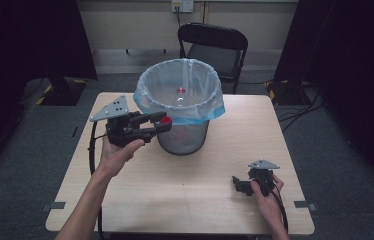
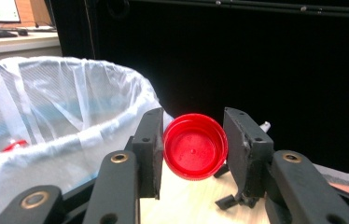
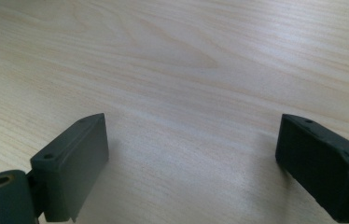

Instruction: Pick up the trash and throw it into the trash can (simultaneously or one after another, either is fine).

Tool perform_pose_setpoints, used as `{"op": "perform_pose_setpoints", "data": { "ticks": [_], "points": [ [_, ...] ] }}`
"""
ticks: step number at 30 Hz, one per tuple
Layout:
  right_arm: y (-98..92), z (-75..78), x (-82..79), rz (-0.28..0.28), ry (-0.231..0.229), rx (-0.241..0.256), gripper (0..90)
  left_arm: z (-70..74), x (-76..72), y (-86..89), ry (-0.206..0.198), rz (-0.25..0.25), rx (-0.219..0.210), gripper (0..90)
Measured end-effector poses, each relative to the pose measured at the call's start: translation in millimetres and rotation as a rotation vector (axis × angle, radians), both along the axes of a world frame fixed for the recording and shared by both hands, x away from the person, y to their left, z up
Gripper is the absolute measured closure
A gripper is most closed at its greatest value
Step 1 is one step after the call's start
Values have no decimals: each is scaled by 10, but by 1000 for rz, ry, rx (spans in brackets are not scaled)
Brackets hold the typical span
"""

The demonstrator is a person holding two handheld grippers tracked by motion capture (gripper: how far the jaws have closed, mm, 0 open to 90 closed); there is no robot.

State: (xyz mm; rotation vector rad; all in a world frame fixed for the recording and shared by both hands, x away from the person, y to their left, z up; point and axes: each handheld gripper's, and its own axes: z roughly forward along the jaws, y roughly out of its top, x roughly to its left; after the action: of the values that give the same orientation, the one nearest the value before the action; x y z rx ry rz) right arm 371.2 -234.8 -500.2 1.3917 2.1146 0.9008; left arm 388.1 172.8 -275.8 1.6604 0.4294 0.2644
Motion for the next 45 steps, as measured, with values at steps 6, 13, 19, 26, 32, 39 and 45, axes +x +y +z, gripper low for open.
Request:
{"op": "perform_pose_setpoints", "data": {
  "ticks": [6,13,19,26,32,39,45],
  "points": [
    [0,0,0,0,0,0,87,134,11,-3,-17,-1,-17,596],
    [0,0,0,0,0,0,87,238,101,-8,-26,9,-29,596],
    [-1,1,0,1,2,0,86,335,180,-42,-22,18,-55,596],
    [0,0,0,0,0,0,87,419,344,-81,-14,42,-66,597],
    [-1,1,0,1,2,0,86,426,516,-67,10,59,-67,597],
    [0,0,0,0,0,0,86,474,670,-33,21,92,-60,597],
    [0,0,0,0,0,0,87,443,797,-32,33,119,-46,597]
  ]
}}
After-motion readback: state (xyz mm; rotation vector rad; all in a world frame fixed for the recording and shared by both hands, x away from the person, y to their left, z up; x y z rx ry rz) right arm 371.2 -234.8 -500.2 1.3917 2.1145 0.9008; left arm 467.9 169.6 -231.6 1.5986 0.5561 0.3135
